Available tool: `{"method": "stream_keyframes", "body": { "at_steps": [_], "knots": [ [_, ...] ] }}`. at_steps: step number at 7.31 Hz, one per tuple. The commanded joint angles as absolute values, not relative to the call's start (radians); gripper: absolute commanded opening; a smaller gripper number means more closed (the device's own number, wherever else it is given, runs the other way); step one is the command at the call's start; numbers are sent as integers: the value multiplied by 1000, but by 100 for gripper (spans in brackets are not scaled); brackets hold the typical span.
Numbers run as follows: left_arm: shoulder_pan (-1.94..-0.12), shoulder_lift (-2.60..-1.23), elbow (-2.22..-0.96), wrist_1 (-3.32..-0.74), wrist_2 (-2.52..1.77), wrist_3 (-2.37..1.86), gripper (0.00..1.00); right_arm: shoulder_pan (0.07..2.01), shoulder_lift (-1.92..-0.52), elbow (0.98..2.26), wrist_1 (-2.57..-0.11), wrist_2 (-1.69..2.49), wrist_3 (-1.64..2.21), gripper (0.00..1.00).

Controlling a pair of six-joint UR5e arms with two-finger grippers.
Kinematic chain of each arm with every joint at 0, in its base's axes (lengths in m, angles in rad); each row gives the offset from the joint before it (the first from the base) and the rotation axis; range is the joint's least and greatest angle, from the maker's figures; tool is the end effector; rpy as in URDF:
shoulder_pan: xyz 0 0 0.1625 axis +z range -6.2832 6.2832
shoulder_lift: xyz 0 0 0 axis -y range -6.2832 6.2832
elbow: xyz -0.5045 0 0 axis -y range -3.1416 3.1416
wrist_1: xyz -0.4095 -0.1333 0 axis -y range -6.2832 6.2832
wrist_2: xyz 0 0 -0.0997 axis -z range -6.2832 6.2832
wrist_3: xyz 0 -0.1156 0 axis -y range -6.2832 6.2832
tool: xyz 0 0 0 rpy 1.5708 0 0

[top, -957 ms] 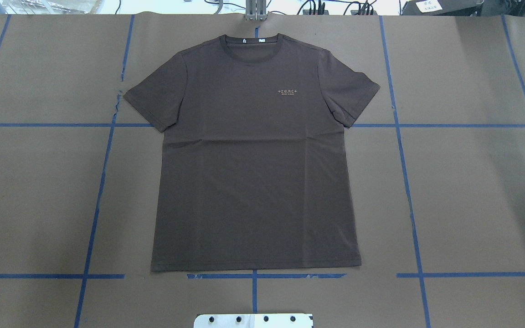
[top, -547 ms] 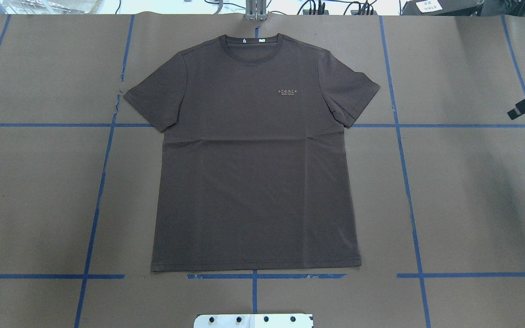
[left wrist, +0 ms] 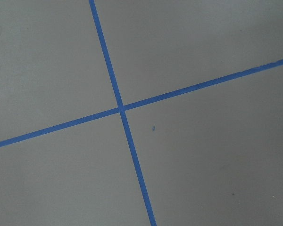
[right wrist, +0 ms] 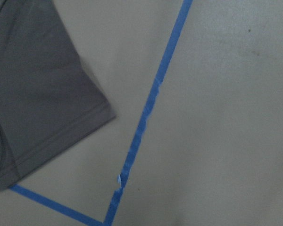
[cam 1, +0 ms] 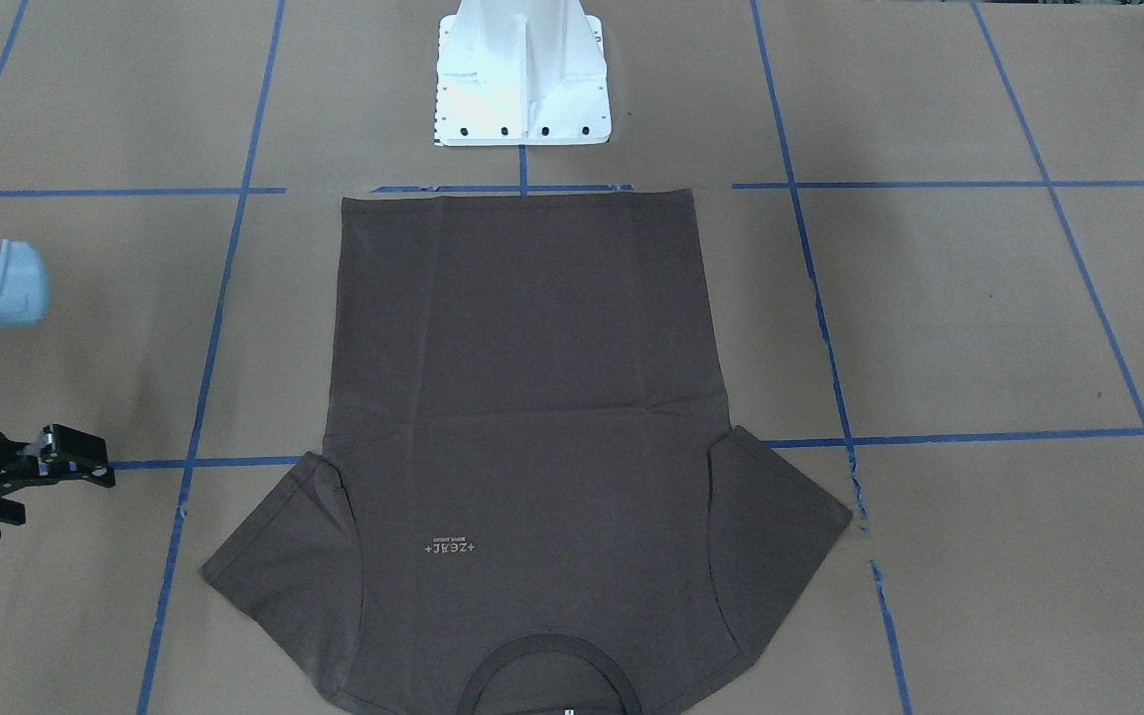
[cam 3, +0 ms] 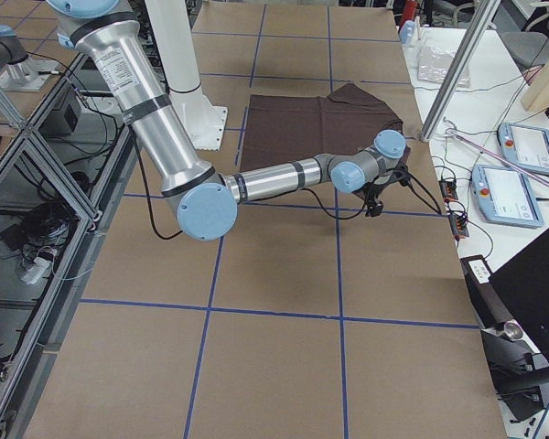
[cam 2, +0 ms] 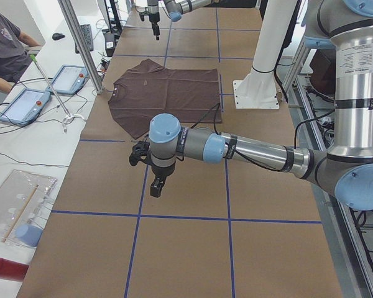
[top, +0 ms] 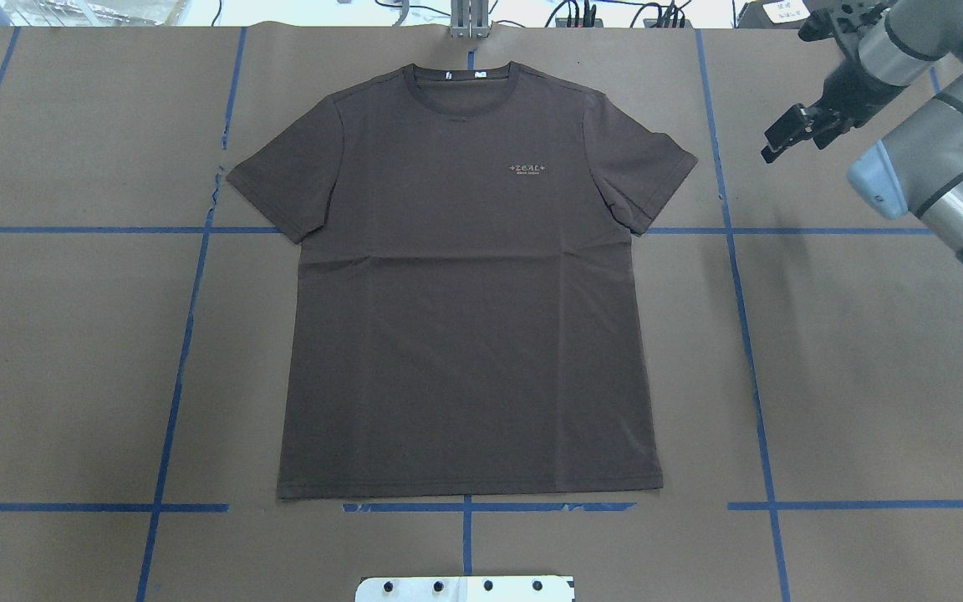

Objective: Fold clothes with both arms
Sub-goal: 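Move the right gripper down toward the shirt's shoulder nearest it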

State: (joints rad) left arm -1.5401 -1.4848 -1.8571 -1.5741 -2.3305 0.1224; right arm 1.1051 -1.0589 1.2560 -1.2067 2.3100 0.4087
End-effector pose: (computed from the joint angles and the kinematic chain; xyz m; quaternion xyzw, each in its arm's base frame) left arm -0.0392 -0.4740 0.6456 0.1112 0.3641 0.1082 0.9183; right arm -0.3001 -0.7205 0.5414 0.0870 -0.4238 -0.1255 0.8928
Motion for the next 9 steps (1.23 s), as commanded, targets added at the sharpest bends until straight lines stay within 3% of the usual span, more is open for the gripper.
{"method": "stream_keyframes", "body": {
  "at_steps": [1, 5, 7, 9],
  "knots": [
    [-1540, -1485, -1856, -1577, -2332, 124, 100, 959, -1022, 1110, -801, 2058, 951, 100],
    [-1540, -1491, -1859, -1577, -2332, 121, 100, 931, -933, 993, -794, 2003, 1103, 95],
    [-1540, -1491, -1861, -1577, -2332, 121, 100, 931, -933, 988, -805, 1999, 1112, 63],
    [-1540, -1493, -1865, -1577, -2332, 121, 100, 930, -931, 988, -808, 1999, 1120, 0]
  ]
}}
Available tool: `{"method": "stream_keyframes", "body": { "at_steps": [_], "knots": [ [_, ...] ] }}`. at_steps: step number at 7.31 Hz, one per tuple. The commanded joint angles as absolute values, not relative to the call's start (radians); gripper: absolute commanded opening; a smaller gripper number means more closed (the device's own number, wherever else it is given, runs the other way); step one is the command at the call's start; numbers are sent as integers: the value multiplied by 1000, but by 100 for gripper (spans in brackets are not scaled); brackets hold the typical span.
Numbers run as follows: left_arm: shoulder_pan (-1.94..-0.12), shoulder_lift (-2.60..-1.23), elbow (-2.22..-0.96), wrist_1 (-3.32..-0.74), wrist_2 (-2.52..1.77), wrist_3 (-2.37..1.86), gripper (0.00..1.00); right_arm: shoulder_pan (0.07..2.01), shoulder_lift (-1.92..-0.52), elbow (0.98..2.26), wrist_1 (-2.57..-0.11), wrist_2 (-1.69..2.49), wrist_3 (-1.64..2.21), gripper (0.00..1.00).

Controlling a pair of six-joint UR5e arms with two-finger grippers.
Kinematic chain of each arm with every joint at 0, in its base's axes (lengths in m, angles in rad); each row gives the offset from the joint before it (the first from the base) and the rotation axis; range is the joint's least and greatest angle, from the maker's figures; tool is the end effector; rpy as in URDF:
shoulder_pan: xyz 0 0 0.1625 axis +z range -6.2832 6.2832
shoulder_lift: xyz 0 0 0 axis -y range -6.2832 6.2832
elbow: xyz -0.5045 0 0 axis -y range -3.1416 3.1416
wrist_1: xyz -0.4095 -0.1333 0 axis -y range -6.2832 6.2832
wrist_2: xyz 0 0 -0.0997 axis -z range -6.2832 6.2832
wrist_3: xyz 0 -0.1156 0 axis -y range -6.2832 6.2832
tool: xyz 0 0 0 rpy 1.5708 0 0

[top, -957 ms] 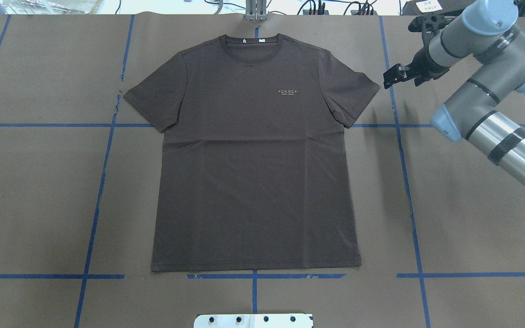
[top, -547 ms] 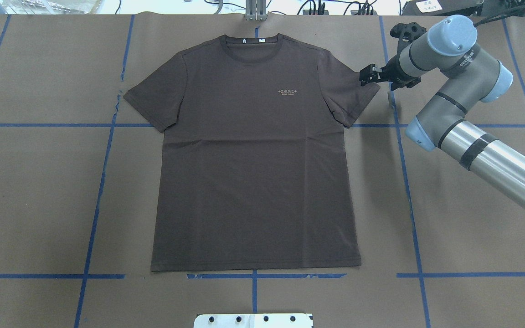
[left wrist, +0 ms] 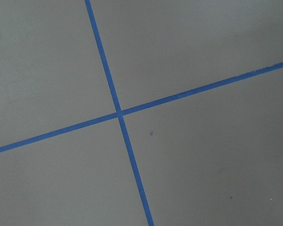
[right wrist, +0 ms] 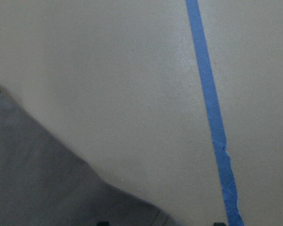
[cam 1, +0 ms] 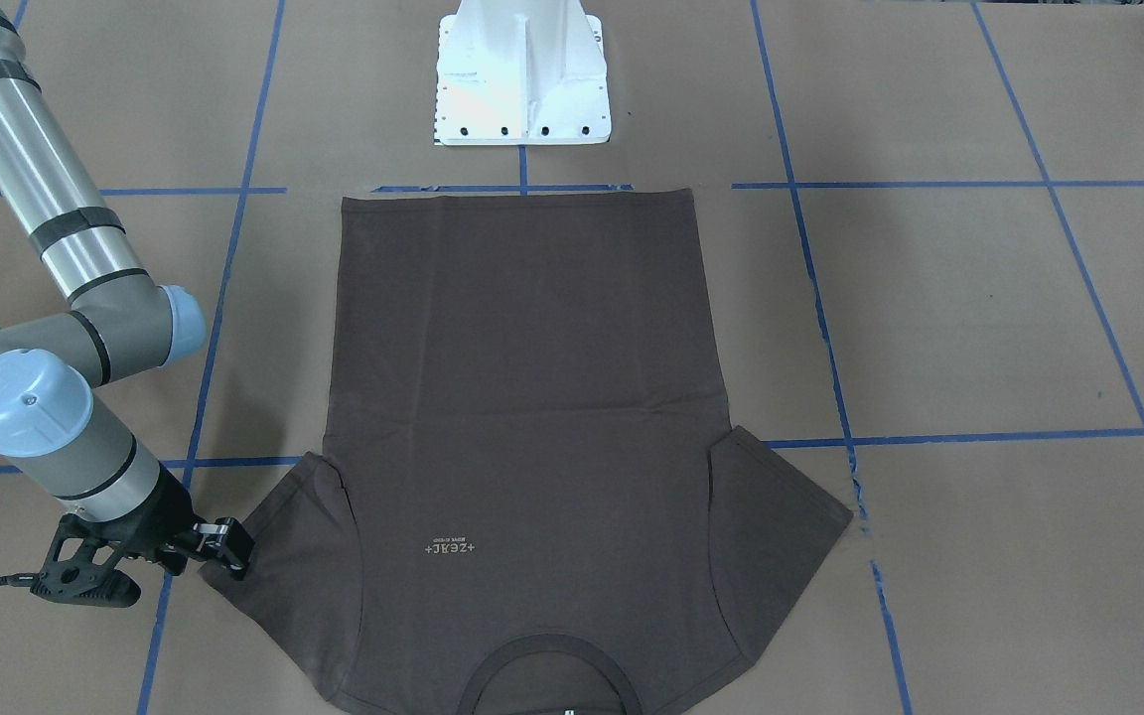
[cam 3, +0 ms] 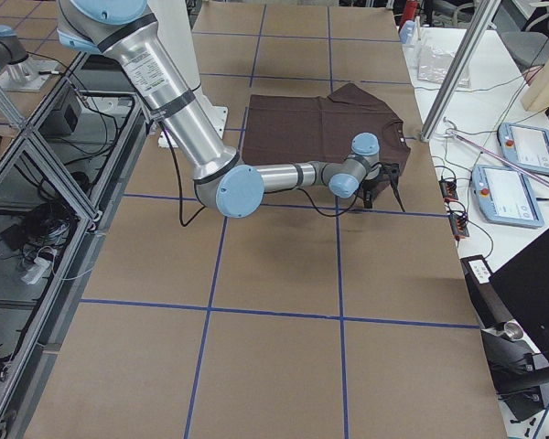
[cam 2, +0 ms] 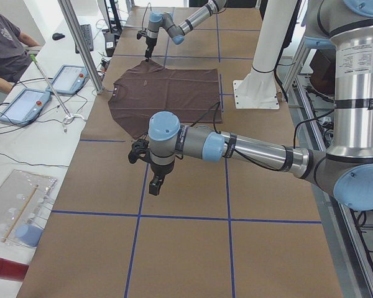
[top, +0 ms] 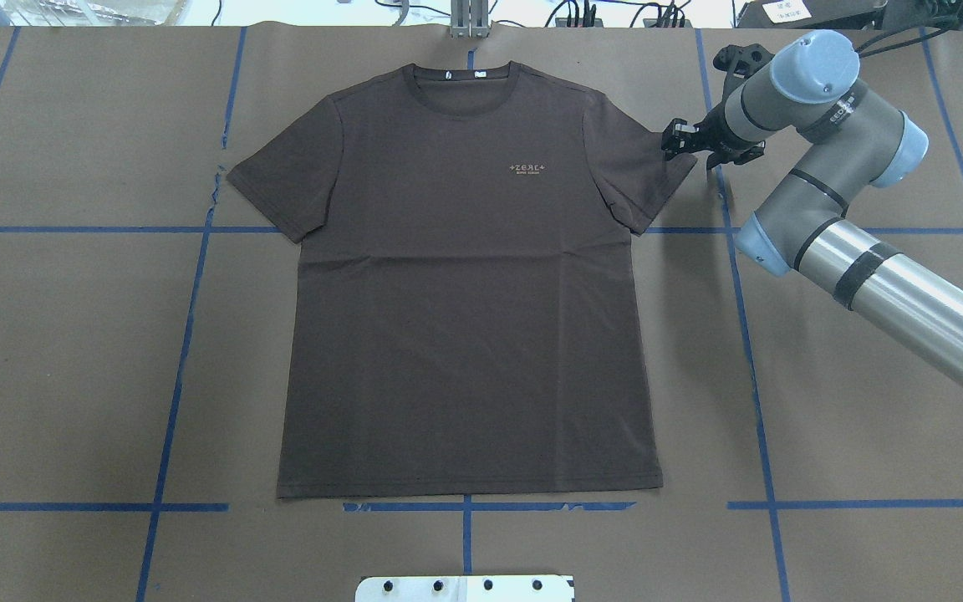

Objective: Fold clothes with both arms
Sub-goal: 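Move the right gripper down toward the shirt's shoulder nearest it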

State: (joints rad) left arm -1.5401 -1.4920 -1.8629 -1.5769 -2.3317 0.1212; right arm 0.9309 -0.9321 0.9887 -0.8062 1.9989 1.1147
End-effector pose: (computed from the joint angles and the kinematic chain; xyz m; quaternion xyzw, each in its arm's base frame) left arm -0.0389 -0.4775 0.6388 0.1183 0.3641 0.1106 0.9172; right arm -0.4418 -0.7364 0.5431 0.0996 -0.4245 0.1283 0.8908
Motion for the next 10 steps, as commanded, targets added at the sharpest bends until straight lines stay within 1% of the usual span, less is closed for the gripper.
{"method": "stream_keyframes", "body": {
  "at_steps": [1, 2, 3, 10],
  "knots": [
    [-1542, -1493, -1877, -1575, -2333, 121, 100, 928, -930, 986, -810, 1999, 1121, 0],
    [-1540, -1491, -1878, -1575, -2333, 121, 100, 928, -879, 989, -875, 2000, 1135, 0],
    [-1542, -1491, -1878, -1575, -2335, 121, 100, 928, -858, 992, -909, 2000, 1135, 0],
    [-1540, -1489, -1876, -1572, -2372, 120, 100, 916, -862, 1023, -913, 2002, 1140, 0]
  ]
}}
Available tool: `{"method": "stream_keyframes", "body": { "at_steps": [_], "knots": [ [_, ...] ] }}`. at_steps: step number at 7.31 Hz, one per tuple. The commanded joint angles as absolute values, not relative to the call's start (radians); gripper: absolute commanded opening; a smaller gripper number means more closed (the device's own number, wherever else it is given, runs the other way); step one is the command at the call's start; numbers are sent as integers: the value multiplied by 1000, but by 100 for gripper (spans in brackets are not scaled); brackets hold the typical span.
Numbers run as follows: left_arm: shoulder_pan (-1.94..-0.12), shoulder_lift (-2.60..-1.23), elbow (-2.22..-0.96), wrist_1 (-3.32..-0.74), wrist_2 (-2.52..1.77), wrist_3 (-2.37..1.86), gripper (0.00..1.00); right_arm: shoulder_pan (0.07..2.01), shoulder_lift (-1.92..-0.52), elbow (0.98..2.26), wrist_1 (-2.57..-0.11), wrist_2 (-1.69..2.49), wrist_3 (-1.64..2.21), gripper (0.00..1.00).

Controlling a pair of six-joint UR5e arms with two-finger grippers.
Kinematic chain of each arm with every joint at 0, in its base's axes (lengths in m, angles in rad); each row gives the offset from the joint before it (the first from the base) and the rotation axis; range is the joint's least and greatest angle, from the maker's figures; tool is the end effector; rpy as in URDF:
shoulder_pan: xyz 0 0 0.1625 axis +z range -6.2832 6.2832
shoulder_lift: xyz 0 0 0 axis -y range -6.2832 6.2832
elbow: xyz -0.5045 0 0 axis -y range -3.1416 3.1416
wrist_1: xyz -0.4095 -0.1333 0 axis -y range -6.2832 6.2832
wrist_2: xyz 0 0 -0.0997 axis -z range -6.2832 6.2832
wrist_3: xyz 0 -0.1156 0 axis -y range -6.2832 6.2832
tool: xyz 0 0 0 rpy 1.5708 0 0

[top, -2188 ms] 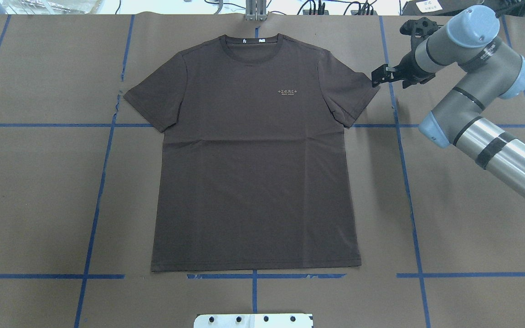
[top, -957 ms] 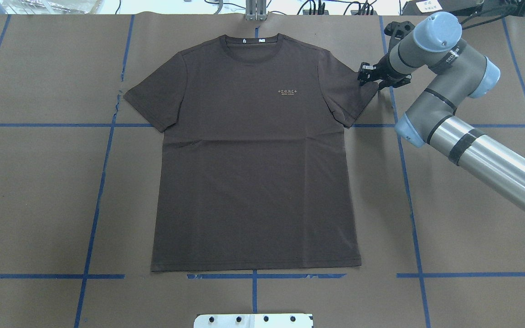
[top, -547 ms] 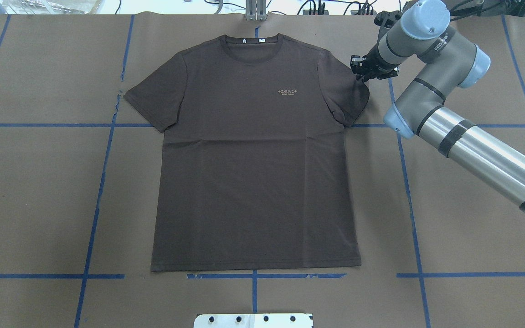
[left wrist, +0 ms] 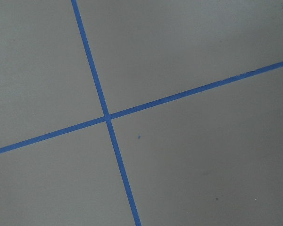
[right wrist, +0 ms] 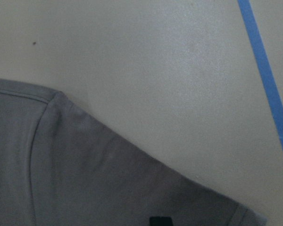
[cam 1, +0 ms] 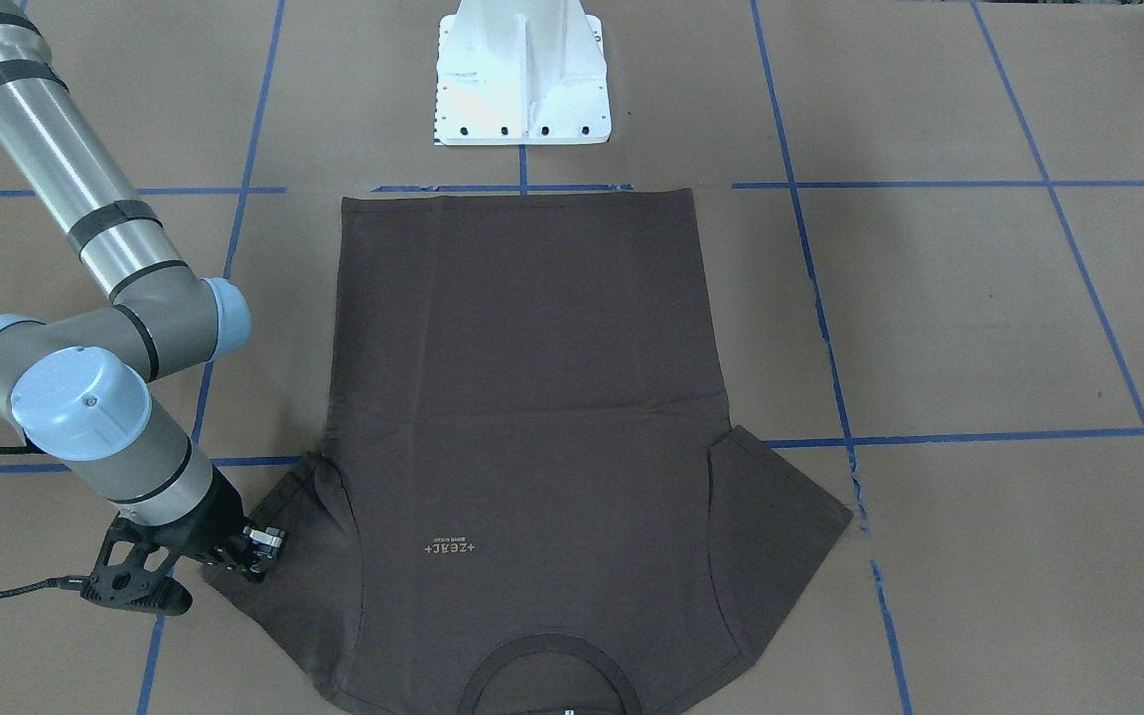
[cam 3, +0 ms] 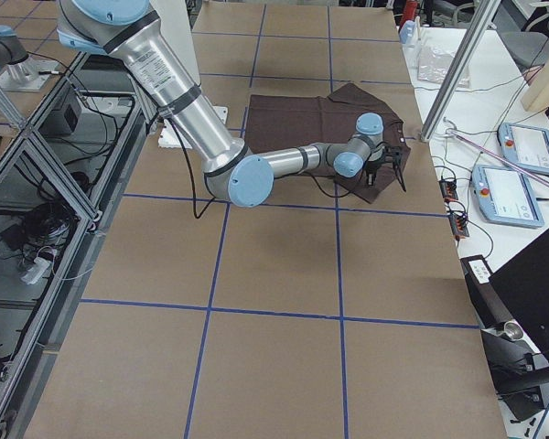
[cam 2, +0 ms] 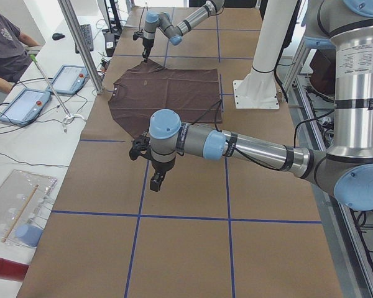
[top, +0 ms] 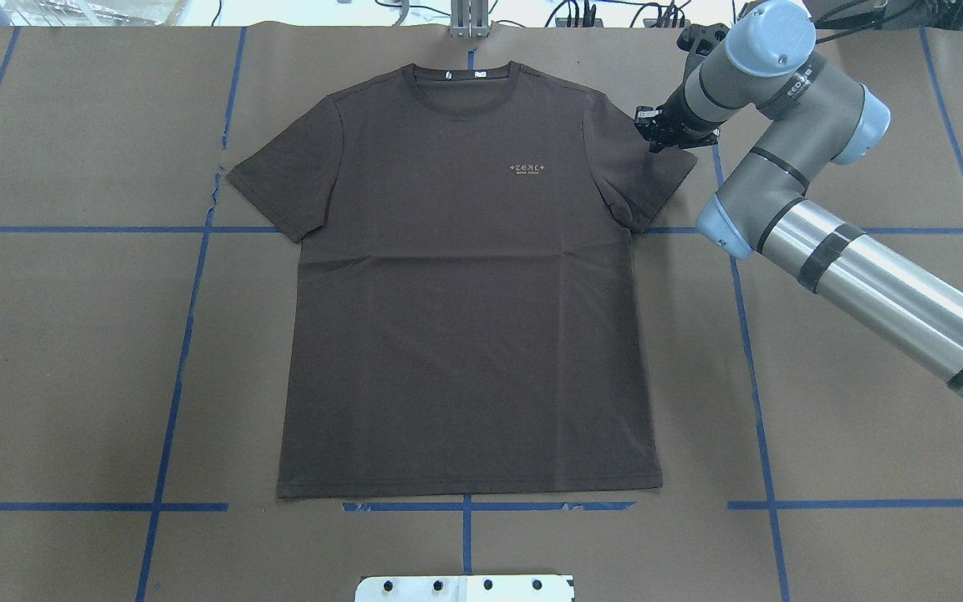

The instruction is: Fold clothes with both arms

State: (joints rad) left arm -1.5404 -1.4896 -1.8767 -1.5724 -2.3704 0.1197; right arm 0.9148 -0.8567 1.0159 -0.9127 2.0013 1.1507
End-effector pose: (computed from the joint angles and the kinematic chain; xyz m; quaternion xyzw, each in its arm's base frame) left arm -0.0360 -0.4748 0.6302 0.1212 0.3817 0.1124 0.9094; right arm -0.4691 -0.7489 0.4780 0.0863 -0.4262 0.1372 0.8900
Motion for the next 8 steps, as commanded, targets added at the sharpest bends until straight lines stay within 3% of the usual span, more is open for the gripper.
{"method": "stream_keyframes", "body": {
  "at_steps": [1, 3, 8],
  "knots": [
    [-1542, -1489, -1876, -1574, -2370, 120, 100, 928, -871, 1013, -916, 1997, 1137, 31],
    [-1542, -1489, -1876, -1574, -2370, 120, 100, 930, -871, 994, -937, 1970, 1138, 52],
    [-1542, -1489, -1876, -1574, -2370, 120, 100, 931, -885, 989, -939, 1960, 1129, 51]
  ]
}}
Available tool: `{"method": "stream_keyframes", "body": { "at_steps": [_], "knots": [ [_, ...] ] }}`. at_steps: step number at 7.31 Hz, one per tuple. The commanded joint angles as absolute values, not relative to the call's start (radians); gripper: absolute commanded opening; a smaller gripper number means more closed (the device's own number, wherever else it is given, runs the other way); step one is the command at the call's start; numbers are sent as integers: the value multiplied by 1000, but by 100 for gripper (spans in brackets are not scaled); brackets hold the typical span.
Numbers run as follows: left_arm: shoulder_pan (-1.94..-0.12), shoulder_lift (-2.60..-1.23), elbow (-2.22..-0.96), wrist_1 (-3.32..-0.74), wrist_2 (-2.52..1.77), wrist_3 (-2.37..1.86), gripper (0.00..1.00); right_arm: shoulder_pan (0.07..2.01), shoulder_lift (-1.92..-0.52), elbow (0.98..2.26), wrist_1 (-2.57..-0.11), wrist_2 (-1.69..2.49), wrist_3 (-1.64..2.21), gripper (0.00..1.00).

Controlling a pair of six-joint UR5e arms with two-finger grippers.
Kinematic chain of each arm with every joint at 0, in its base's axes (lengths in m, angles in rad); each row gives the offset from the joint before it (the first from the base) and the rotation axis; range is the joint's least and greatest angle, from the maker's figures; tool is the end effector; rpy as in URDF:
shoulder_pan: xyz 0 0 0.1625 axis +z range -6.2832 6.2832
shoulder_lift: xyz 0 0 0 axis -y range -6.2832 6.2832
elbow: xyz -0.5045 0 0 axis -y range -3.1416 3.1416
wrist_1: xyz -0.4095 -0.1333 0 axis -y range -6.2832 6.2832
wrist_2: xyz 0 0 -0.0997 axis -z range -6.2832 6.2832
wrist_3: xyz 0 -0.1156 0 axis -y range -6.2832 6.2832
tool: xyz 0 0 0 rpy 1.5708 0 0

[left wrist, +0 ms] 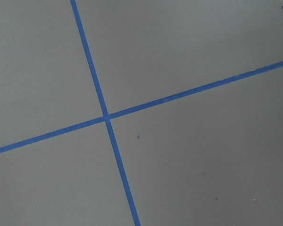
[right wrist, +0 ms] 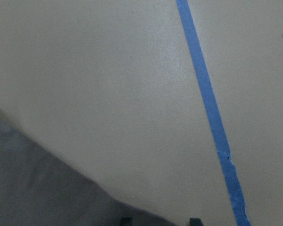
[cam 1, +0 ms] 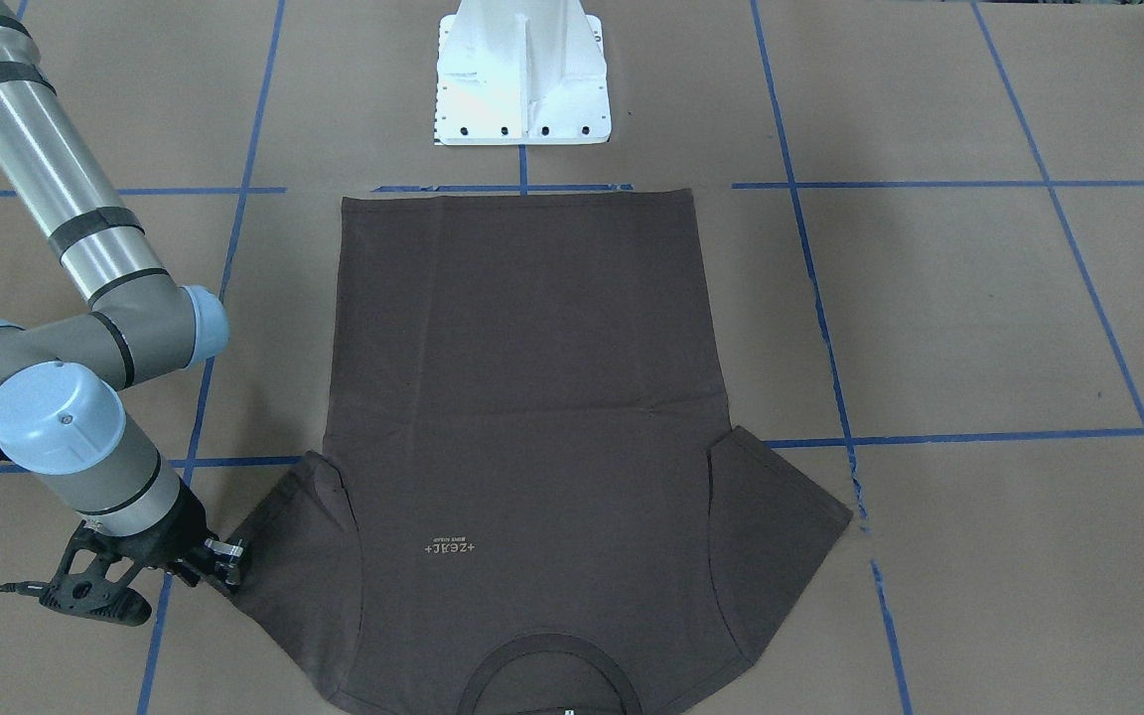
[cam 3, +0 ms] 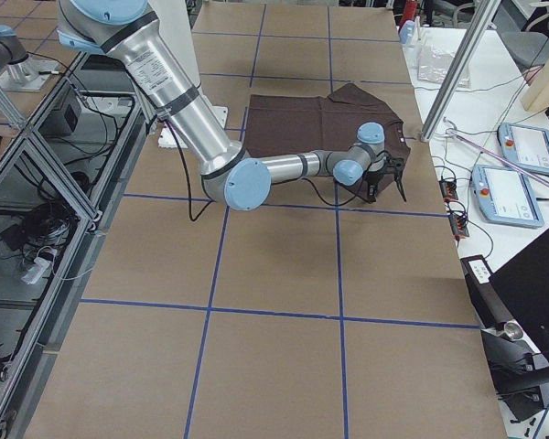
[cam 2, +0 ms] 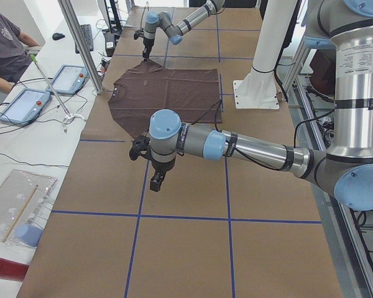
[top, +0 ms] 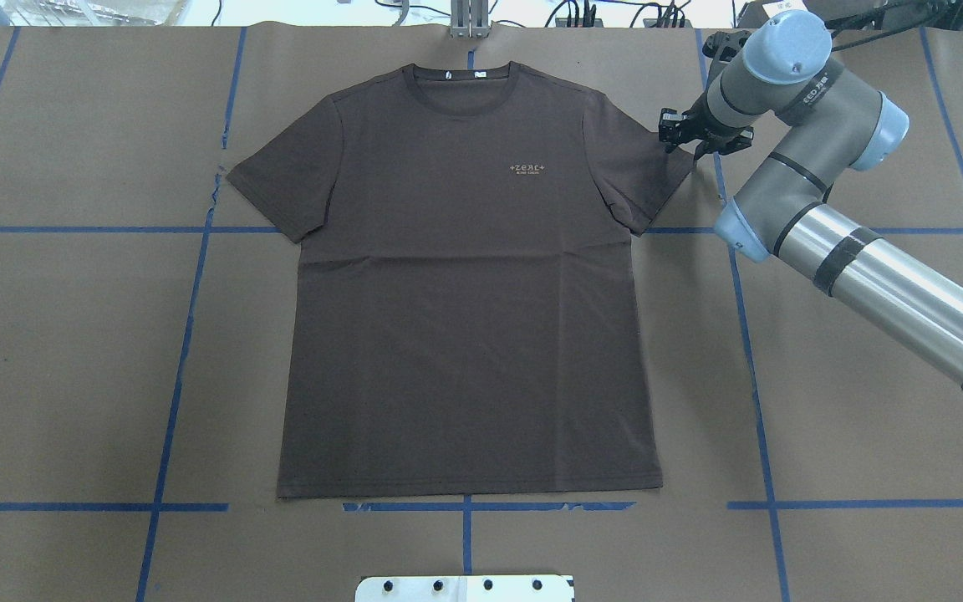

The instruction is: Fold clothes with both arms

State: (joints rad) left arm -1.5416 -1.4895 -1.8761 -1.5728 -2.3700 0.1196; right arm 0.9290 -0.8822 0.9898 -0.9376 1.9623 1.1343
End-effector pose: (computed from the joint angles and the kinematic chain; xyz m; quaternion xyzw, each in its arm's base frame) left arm -0.0366 -0.4748 0.6306 0.1212 0.3815 0.1118 0.9095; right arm -0.4514 -0.7530 0.5196 0.0834 -0.3899 0.1546 0.9040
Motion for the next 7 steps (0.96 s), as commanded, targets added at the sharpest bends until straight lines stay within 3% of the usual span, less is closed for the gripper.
{"method": "stream_keyframes", "body": {
  "at_steps": [1, 2, 4, 6, 7],
  "knots": [
    [-1542, -1489, -1876, -1572, -2370, 120, 100, 934, -882, 989, -939, 1960, 1129, 53],
    [-1542, -1489, -1875, -1574, -2370, 120, 100, 934, -887, 989, -939, 1959, 1126, 58],
    [-1542, -1489, -1876, -1572, -2370, 120, 100, 933, -890, 989, -939, 1959, 1124, 55],
    [-1542, -1489, -1876, -1574, -2372, 120, 100, 933, -891, 989, -940, 1959, 1126, 25],
    [-1542, -1489, -1876, -1572, -2372, 120, 100, 930, -891, 988, -940, 1959, 1126, 3]
  ]
}}
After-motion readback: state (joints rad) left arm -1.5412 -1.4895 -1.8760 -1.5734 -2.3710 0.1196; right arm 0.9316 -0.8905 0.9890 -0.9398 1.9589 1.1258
